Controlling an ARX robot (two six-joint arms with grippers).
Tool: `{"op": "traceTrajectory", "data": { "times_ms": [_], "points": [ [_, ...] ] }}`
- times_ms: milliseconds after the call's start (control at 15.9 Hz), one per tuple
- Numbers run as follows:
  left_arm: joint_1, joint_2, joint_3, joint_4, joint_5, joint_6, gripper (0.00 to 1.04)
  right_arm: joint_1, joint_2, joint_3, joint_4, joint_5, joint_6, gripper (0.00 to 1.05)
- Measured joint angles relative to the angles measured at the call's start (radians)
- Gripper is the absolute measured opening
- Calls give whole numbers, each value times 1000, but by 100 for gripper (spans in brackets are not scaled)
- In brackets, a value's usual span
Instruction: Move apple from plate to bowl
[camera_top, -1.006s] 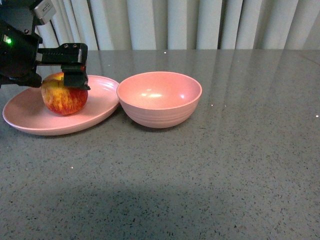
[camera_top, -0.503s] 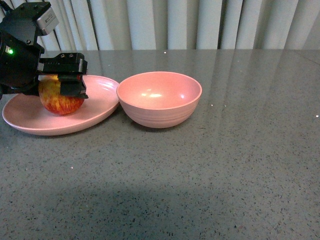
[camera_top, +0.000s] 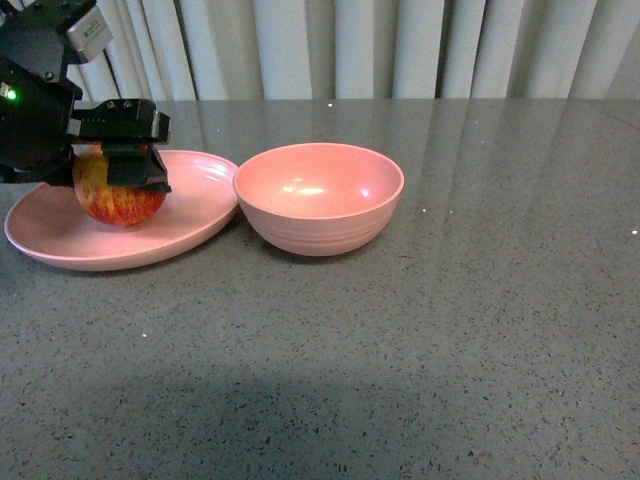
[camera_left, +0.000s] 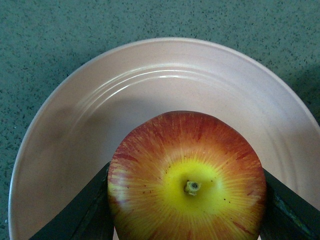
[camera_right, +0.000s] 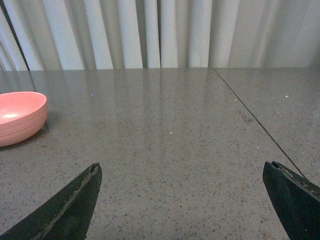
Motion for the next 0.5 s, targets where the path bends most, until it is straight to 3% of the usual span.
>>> {"op": "traceTrajectory", "data": {
  "times_ms": [314, 503],
  "points": [
    [-18, -116, 78, -26, -14, 7, 69, 0, 0, 0, 0, 0, 0, 98],
    [-107, -164, 113, -36, -14, 8, 69, 0, 0, 0, 0, 0, 0, 98]
  ]
}}
